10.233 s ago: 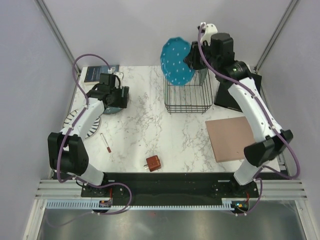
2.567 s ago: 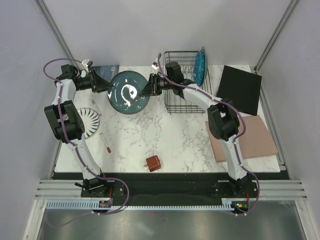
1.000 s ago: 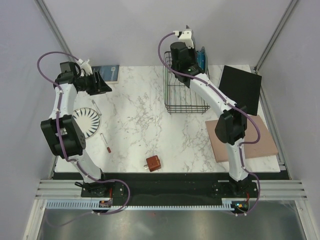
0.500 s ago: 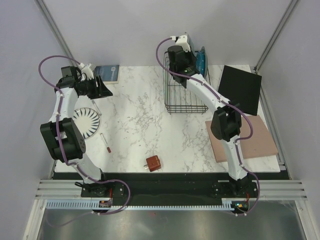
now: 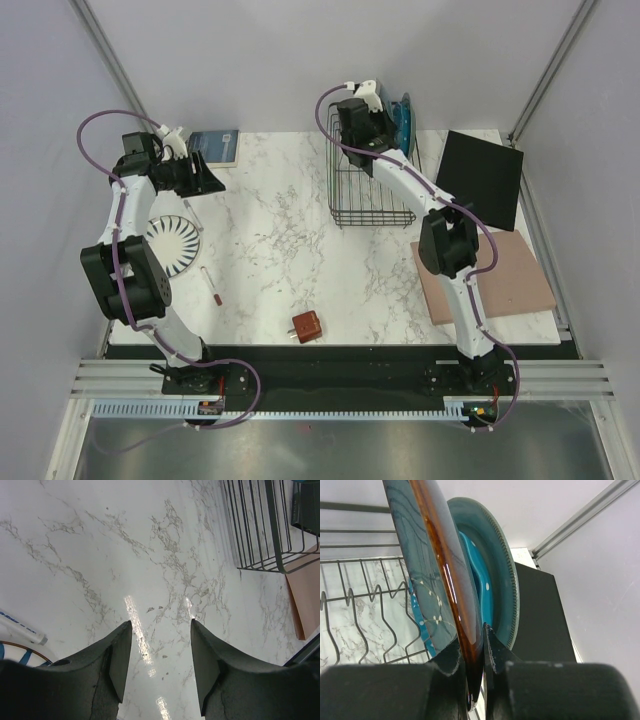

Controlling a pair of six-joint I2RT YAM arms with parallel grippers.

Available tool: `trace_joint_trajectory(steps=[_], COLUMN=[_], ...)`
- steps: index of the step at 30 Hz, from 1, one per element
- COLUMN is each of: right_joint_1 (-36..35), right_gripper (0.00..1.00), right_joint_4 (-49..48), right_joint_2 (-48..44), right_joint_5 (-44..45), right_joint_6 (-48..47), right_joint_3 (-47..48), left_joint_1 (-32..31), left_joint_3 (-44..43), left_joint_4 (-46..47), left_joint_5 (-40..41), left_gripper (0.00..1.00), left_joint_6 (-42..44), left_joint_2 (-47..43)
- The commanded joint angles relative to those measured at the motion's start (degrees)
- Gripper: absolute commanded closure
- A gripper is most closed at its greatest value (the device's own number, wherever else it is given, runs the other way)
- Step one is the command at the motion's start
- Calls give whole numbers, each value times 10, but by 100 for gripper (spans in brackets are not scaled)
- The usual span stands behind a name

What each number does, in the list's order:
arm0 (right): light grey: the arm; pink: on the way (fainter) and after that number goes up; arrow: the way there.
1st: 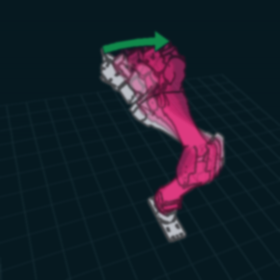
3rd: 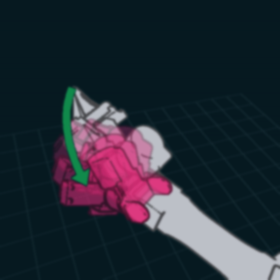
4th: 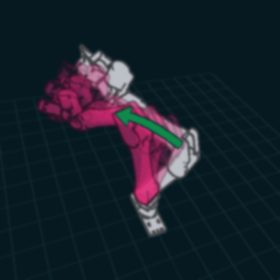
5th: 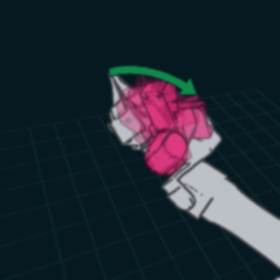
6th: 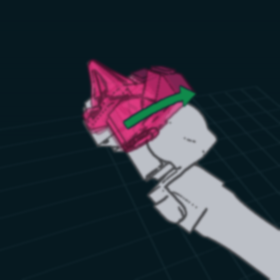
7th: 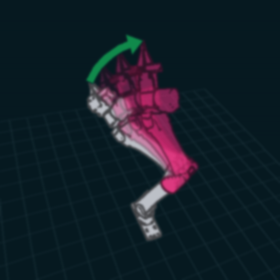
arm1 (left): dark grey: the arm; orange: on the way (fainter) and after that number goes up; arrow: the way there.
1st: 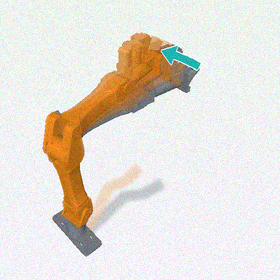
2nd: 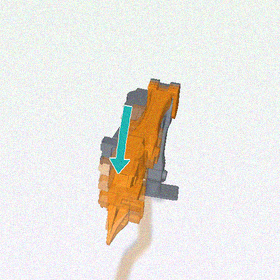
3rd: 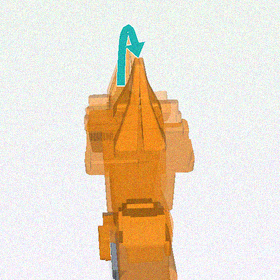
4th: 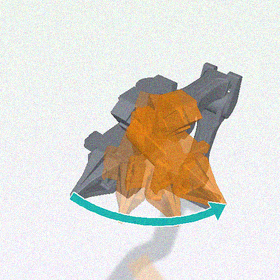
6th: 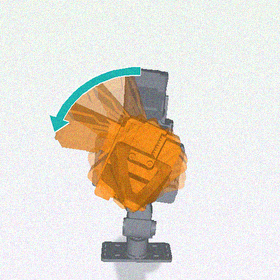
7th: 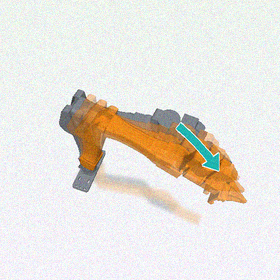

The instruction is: Load the plates into the dish rack

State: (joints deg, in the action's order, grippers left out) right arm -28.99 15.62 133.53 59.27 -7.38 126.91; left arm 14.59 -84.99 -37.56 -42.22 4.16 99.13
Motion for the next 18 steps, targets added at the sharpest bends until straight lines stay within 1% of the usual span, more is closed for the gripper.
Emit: trace_joint_trajectory(steps=[1, 12, 14, 18], right_joint_1=[6, 11, 13, 17], right_gripper=[100, 100, 95, 95], right_joint_4=[-62, -48, -47, -42], right_joint_2=[-11, 26, 27, 27], right_joint_5=[39, 30, 30, 31], right_joint_6=[17, 26, 27, 34], right_joint_3=[47, 57, 55, 51], left_joint_1=[-1, -2, -1, -1], left_joint_3=[1, 0, 0, 2], left_joint_4=[15, 7, 6, 5], left_joint_5=[-14, -14, -14, -16], left_gripper=[43, 43, 43, 43], left_joint_6=[20, 19, 17, 15], left_joint_2=[4, 12, 16, 21])
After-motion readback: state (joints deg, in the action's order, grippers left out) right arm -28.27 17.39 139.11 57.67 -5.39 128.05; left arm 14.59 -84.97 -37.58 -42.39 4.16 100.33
